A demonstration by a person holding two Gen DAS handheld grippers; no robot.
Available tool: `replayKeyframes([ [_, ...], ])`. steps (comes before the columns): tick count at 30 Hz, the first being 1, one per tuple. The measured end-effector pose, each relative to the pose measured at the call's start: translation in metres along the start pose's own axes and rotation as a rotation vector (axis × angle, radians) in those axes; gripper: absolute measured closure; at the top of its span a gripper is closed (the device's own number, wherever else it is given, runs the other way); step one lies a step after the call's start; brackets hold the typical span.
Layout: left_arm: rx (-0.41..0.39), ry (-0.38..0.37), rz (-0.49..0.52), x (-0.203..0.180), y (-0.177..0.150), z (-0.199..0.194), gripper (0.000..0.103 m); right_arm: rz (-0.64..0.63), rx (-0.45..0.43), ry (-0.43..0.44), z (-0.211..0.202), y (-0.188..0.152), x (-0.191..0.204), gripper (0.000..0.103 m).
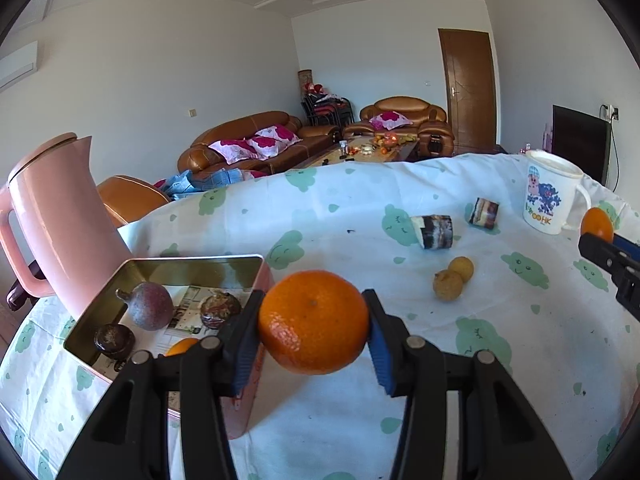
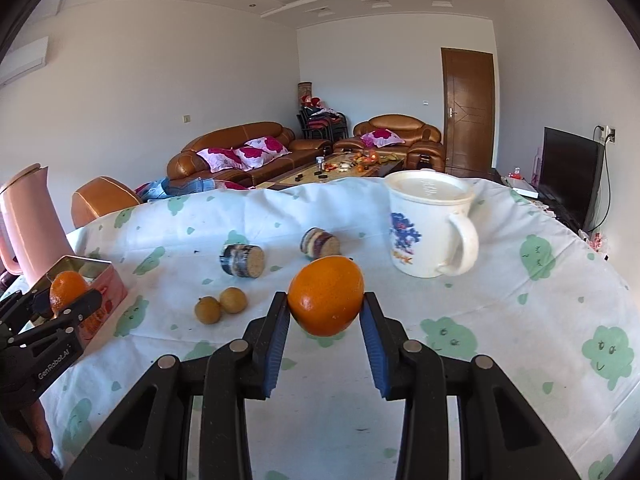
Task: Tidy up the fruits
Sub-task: 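Carry both oranges over the tin box with both tools, then open the right tool to drop its orange while the left tool releases its orange into the tin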
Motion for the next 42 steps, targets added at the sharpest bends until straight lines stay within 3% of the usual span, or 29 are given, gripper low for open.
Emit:
replayKeyframes([
  [11, -0.034, 0.021, -0.068, 0.058, 0.001, -0.008, 0.053, -0.048, -0.006, 0.145, -0.020, 0.003, 0.102, 0.065],
  [25, -0.061, 0.139, -0.202, 0.170, -0.010, -0.026, 0.053, -0.098, -0.041, 0.307, -0.036, 0.009, 0.230, 0.065],
  [33, -0.019, 0.212, -0.238, 0.202, -0.022, -0.023, 0.053, -0.116, -0.017, 0.353, -0.024, 0.010, 0.278, 0.065],
  [42, 0.035, 0.242, -0.253, 0.209, -0.029, -0.013, 0.053, -0.153, 0.044, 0.366, -0.004, 0.004, 0.304, 0.065],
])
Point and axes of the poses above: each gripper's, at about its wrist camera, not at the fingertips, and z roughly the way its jaws point, x to its left, y to its top, the point moved 6 cm from there along z, roughly the way its jaws point, and after that the axes turned 15 degrees about -y, right-handed, at the moved point
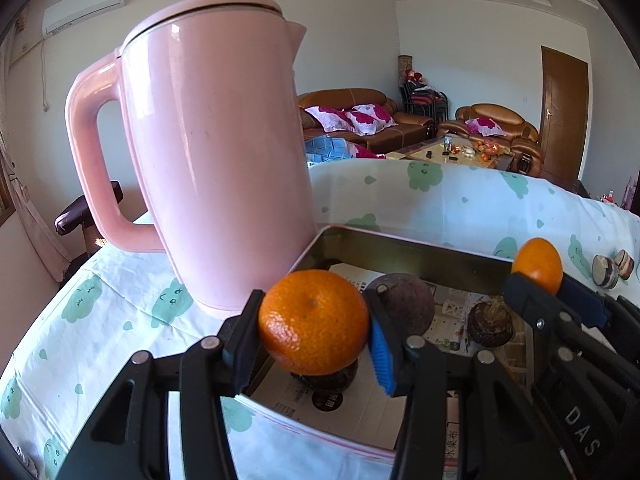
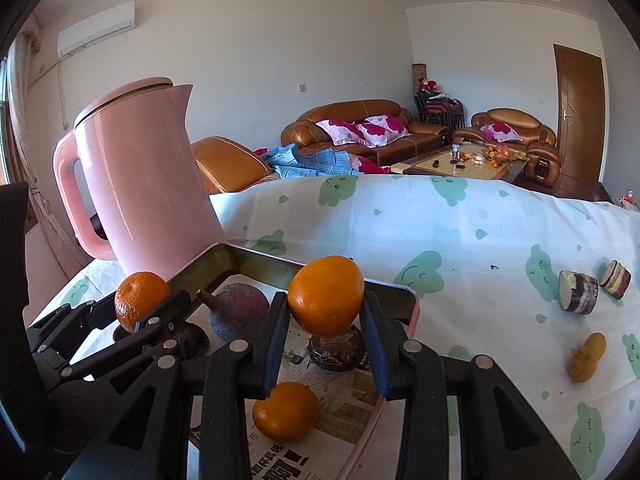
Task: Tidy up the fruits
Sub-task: 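Open the right tool to drop its orange while the left tool releases its orange into the tin, then lift both open tools out of the tin toward the two small tan fruits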
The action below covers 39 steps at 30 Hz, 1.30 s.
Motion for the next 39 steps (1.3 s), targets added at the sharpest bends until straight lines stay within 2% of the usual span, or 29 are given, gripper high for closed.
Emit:
replayKeyframes([
  [8, 0.043, -0.007, -0.024, 0.003, -0.003, 0.010, 0.054, -0.042, 0.068, 0.029, 0.018, -0.003, 0.014, 0.064],
  [14, 0.048, -0.012, -0.029, 0.003, -0.003, 0.011, 0.054, -0.008, 0.147, 0.115, 0.030, -0.009, 0.013, 0.064],
  [18, 0.065, -0.044, -0.070, 0.006, -0.004, 0.015, 0.054, -0.001, 0.144, 0.138, 0.028, -0.009, 0.015, 0.063],
  [21, 0.066, -0.041, -0.067, 0.005, -0.004, 0.016, 0.054, 0.011, 0.135, 0.157, 0.026, -0.009, 0.013, 0.063],
  [26, 0.064, -0.046, -0.073, 0.006, -0.005, 0.015, 0.054, 0.040, 0.077, 0.173, 0.014, -0.005, 0.006, 0.055],
  [28, 0.065, -0.046, -0.069, 0.004, -0.005, 0.015, 0.053, 0.051, 0.046, 0.181, 0.007, -0.003, 0.004, 0.042],
  [30, 0.067, -0.054, -0.066, 0.003, -0.005, 0.016, 0.053, 0.067, -0.009, 0.165, -0.002, 0.000, 0.000, 0.041],
  [32, 0.066, -0.060, -0.067, 0.001, -0.005, 0.015, 0.052, 0.071, -0.069, 0.111, -0.013, 0.003, -0.007, 0.041],
  [34, 0.052, -0.079, -0.076, 0.000, -0.005, 0.013, 0.051, 0.076, -0.133, 0.003, -0.022, 0.007, -0.018, 0.041],
  [35, 0.036, -0.084, -0.075, -0.001, -0.003, 0.010, 0.046, 0.081, -0.161, -0.042, -0.027, 0.009, -0.024, 0.041],
  [38, -0.046, -0.049, -0.046, -0.007, 0.002, -0.004, 0.011, 0.092, -0.211, -0.144, -0.036, 0.010, -0.040, 0.035],
  [39, -0.080, -0.037, -0.032, -0.009, 0.004, -0.009, 0.003, 0.092, -0.224, -0.173, -0.038, 0.012, -0.044, 0.035],
])
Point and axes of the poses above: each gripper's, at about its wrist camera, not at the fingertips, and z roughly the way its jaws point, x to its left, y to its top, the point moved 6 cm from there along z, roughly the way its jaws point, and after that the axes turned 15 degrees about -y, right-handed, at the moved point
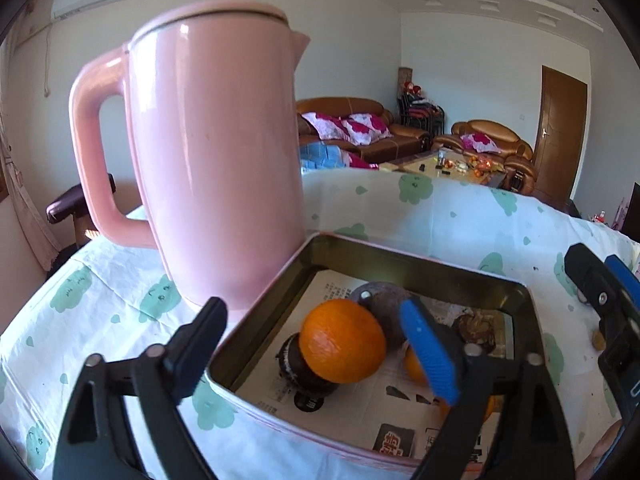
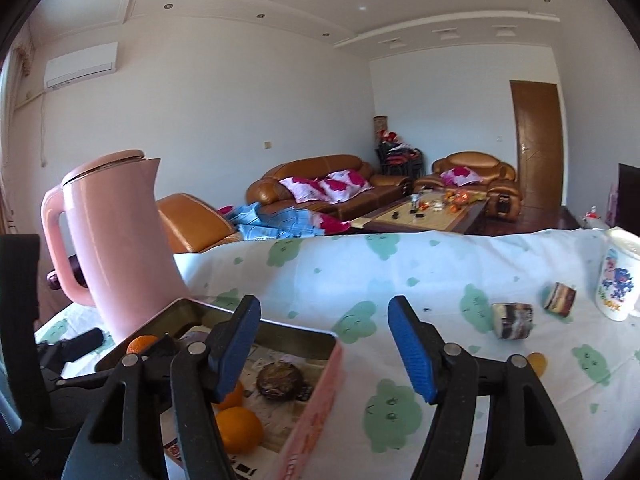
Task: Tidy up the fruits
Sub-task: 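Lift both open tools out of the tin toward the two small tan fruits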
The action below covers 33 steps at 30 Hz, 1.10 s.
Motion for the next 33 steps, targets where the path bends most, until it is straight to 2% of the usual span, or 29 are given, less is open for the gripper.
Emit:
replayKeyframes([
  [3, -0.064, -0.003, 0.040, -0.009, 0.004, -0.010, 0.000, -0.031, -0.037, -0.077, -0.004, 0.002, -0.006, 0.035],
  [5, -0.063, -0.008, 0.053, -0.012, 0.005, -0.010, 0.000, -0.045, -0.054, -0.107, -0.008, 0.003, -0.011, 0.034],
  [8, -0.055, -0.009, 0.045, -0.011, 0.005, -0.008, 0.000, -0.045, -0.059, -0.120, -0.010, 0.003, -0.016, 0.028],
  [9, -0.055, -0.011, 0.037, -0.010, 0.005, -0.008, 0.000, -0.041, -0.063, -0.123, -0.012, 0.002, -0.018, 0.025],
  [14, -0.061, -0.015, 0.010, -0.007, 0.002, -0.013, 0.000, -0.038, -0.067, -0.128, -0.018, 0.001, -0.021, 0.024],
  [20, -0.066, -0.009, 0.030, -0.014, 0.000, -0.017, 0.000, -0.032, -0.060, -0.115, -0.023, -0.002, -0.027, 0.024],
  [29, -0.117, 0.014, 0.029, -0.020, -0.004, -0.036, 0.000, -0.066, -0.051, -0.108, -0.030, -0.007, -0.030, 0.024],
  [33, -0.108, 0.026, 0.036, -0.025, -0.008, -0.039, 0.000, -0.067, -0.029, -0.111, -0.031, -0.009, -0.037, 0.024],
])
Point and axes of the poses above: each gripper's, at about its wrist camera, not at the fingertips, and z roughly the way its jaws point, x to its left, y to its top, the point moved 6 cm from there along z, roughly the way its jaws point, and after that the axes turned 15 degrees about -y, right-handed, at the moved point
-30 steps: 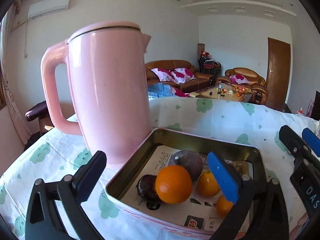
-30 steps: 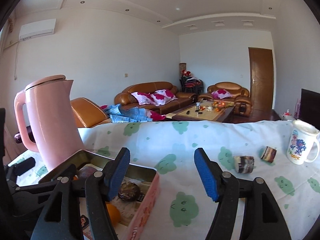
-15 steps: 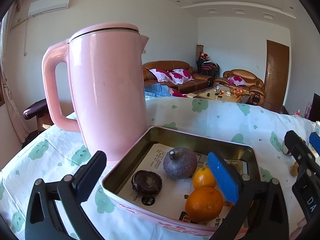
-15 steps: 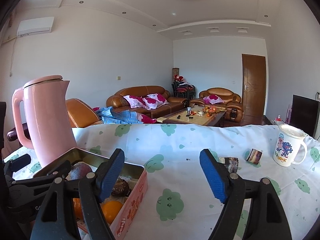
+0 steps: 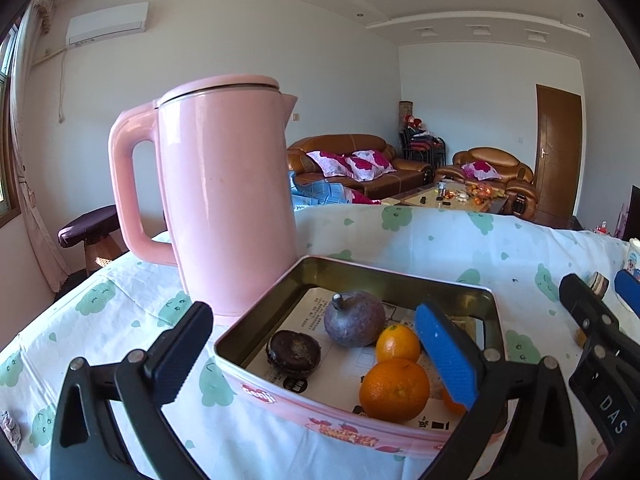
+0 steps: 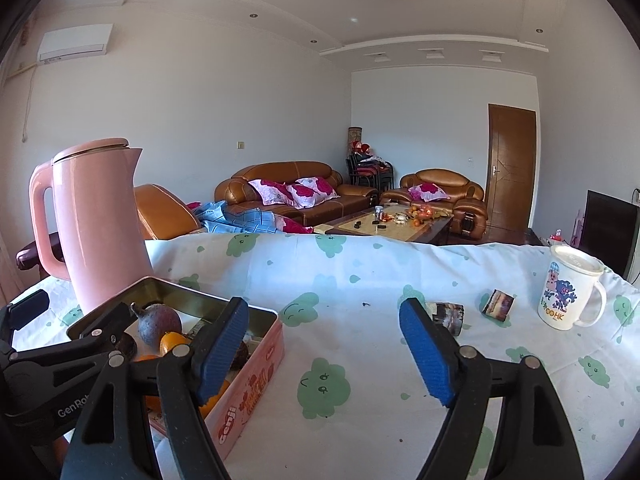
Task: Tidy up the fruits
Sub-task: 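Lift both open tools out of the tin toward the two small tan fruits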
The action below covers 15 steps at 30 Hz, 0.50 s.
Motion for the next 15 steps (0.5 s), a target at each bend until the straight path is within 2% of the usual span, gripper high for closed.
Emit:
replayKeyframes([
  [9, -0.001, 0.015, 0.007, -0.017, -0.006, -0.013, 0.000, -0.016, 0.003, -0.002, -0.008, -0.004, -0.017, 0.024],
  [15, 0.003, -0.015, 0.042, -0.044, -0.010, -0.020, 0.000, -0.007, 0.037, -0.026, -0.004, -0.009, -0.044, 0.024],
])
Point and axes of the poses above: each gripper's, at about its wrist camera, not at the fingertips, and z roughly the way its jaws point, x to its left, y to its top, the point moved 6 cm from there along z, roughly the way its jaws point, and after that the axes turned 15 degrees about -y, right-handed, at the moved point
